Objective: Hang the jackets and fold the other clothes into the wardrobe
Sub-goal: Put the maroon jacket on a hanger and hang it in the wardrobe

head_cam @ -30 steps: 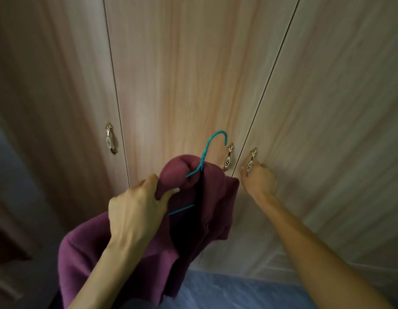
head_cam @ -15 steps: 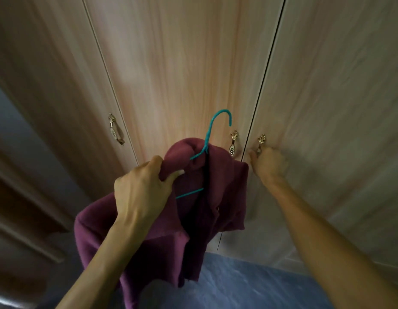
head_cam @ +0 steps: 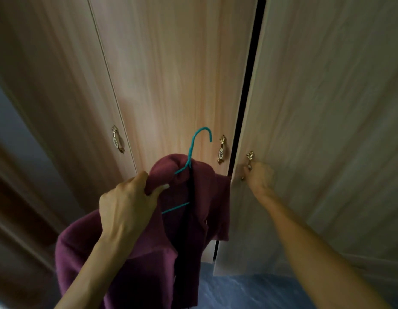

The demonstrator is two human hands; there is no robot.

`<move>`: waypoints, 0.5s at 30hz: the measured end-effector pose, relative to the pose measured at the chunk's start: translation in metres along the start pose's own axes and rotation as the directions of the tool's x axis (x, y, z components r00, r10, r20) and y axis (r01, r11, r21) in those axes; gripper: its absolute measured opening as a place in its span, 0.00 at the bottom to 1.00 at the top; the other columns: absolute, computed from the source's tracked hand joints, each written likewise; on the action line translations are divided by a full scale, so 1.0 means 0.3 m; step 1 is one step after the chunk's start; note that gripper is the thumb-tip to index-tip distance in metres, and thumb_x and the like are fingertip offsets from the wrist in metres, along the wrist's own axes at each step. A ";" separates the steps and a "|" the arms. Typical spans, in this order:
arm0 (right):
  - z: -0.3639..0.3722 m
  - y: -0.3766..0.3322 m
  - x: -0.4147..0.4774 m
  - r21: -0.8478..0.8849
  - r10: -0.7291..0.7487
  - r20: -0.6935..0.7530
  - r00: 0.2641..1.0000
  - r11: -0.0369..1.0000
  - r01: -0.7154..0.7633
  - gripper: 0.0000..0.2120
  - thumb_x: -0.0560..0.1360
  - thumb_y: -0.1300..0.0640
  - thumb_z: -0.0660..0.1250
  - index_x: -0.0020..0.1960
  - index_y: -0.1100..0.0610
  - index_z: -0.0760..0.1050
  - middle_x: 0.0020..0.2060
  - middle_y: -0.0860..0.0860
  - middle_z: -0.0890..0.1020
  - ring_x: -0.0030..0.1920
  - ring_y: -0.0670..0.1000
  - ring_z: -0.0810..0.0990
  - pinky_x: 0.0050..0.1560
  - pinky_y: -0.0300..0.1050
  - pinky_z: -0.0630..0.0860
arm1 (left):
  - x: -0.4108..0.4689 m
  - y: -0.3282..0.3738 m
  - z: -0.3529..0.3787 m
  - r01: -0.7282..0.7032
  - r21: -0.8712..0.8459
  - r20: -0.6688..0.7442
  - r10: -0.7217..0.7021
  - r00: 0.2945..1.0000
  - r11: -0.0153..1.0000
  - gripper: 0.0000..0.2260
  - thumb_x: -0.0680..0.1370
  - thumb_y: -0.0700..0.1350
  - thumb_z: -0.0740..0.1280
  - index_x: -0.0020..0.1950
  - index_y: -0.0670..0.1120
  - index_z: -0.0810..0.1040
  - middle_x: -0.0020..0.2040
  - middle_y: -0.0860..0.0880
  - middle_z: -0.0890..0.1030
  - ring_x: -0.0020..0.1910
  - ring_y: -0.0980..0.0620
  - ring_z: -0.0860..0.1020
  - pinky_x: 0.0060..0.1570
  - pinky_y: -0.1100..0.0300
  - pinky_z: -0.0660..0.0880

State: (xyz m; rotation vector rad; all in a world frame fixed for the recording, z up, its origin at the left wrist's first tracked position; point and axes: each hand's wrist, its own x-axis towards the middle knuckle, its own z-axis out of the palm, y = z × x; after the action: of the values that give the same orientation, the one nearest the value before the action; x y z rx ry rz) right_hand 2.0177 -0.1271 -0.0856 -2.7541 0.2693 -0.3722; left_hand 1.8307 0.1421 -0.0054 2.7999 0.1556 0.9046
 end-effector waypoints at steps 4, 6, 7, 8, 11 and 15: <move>-0.057 0.094 -0.153 -0.031 0.013 0.019 1.000 0.999 -0.012 0.16 0.76 0.48 0.64 0.50 0.59 0.82 0.45 0.62 0.83 0.48 0.61 0.81 0.42 0.47 0.74 | -0.063 -0.014 -0.040 -0.046 -0.023 0.015 0.047 0.999 0.999 0.18 0.70 0.60 0.70 0.35 0.45 0.73 0.26 0.48 0.76 0.25 0.41 0.76 0.28 0.60 0.61; -0.099 0.155 -0.238 -0.008 -0.010 0.022 1.000 1.000 0.010 0.14 0.76 0.48 0.65 0.49 0.58 0.82 0.43 0.61 0.83 0.46 0.61 0.81 0.39 0.45 0.70 | -0.091 -0.013 -0.056 -0.062 -0.051 0.011 0.063 0.998 0.997 0.19 0.70 0.61 0.69 0.36 0.45 0.74 0.27 0.47 0.76 0.26 0.41 0.76 0.29 0.59 0.62; -0.123 0.190 -0.280 0.003 -0.021 0.019 1.000 1.000 0.021 0.13 0.76 0.49 0.65 0.48 0.58 0.83 0.42 0.61 0.83 0.45 0.62 0.81 0.38 0.46 0.69 | -0.102 -0.010 -0.065 -0.058 -0.063 0.016 0.059 0.998 0.996 0.19 0.71 0.61 0.68 0.37 0.45 0.75 0.27 0.46 0.76 0.27 0.40 0.76 0.29 0.58 0.63; -0.150 0.224 -0.324 0.013 -0.026 0.013 1.000 1.000 0.026 0.13 0.77 0.50 0.65 0.47 0.58 0.82 0.41 0.61 0.83 0.43 0.62 0.80 0.37 0.46 0.68 | -0.115 -0.004 -0.075 -0.052 -0.077 0.025 0.054 0.998 0.996 0.19 0.71 0.62 0.68 0.38 0.45 0.76 0.28 0.45 0.77 0.28 0.39 0.77 0.30 0.58 0.63; -0.215 0.332 -0.451 0.038 -0.021 0.004 1.000 0.999 0.021 0.11 0.77 0.52 0.65 0.43 0.58 0.80 0.36 0.59 0.82 0.39 0.61 0.80 0.34 0.45 0.67 | -0.151 0.033 -0.105 -0.064 -0.130 0.023 0.068 0.997 0.989 0.20 0.71 0.61 0.69 0.39 0.44 0.76 0.29 0.43 0.77 0.29 0.38 0.77 0.31 0.57 0.63; -0.307 0.449 -0.572 0.123 0.071 0.088 0.994 0.989 -0.081 0.11 0.77 0.53 0.62 0.52 0.56 0.79 0.44 0.56 0.83 0.45 0.58 0.81 0.46 0.47 0.77 | -0.191 0.125 -0.138 -0.114 -0.174 0.042 0.123 0.992 0.978 0.20 0.71 0.62 0.68 0.39 0.44 0.75 0.29 0.44 0.78 0.30 0.38 0.78 0.31 0.57 0.65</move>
State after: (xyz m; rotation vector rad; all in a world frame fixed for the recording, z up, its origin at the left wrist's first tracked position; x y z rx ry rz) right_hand 1.8100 -0.2404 -0.0891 -2.6187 0.3171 -0.2453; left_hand 1.7616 0.1029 0.0031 2.6922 -0.0943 0.8263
